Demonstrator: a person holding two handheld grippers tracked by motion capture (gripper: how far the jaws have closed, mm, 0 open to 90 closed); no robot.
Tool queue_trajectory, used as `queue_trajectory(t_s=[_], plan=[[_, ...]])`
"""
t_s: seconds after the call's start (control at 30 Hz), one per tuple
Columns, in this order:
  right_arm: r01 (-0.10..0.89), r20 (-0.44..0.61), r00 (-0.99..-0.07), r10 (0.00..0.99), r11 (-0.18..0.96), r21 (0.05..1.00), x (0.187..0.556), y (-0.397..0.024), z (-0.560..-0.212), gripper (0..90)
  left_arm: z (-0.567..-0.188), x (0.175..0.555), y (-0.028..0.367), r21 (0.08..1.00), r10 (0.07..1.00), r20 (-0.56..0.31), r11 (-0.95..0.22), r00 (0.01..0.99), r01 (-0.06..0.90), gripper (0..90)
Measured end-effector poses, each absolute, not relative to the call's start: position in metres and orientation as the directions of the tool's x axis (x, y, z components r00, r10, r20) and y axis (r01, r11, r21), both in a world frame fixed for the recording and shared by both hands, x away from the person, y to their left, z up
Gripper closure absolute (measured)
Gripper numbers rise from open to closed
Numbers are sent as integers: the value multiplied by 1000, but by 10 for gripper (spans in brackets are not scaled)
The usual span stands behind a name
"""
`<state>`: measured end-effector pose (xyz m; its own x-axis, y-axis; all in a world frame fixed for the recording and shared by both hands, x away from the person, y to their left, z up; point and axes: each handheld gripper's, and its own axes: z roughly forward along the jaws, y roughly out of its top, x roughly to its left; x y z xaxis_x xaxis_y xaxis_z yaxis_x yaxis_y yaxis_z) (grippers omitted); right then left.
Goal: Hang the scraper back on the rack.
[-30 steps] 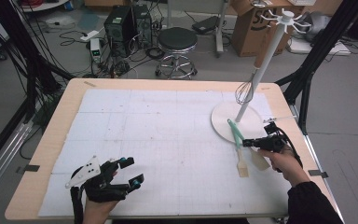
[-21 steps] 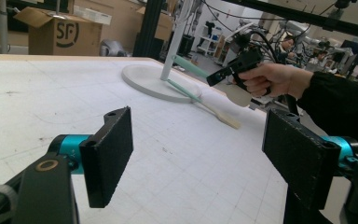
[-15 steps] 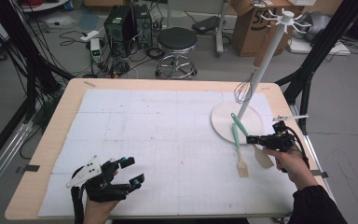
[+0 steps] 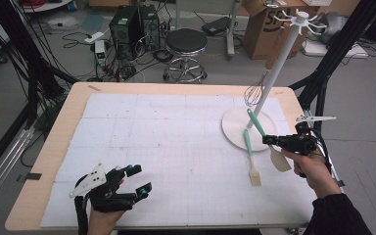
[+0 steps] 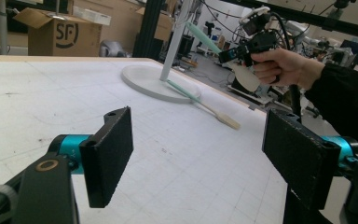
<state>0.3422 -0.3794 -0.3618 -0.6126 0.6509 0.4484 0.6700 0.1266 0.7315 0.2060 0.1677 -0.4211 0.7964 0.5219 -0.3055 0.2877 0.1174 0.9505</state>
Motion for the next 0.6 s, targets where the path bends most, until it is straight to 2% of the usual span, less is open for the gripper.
queue_trajectory(t_s=[0.6], plan=[[579, 448, -684, 576, 55, 813, 334, -377, -317, 849, -421, 207, 167, 951, 520, -305, 115, 798, 289, 252]])
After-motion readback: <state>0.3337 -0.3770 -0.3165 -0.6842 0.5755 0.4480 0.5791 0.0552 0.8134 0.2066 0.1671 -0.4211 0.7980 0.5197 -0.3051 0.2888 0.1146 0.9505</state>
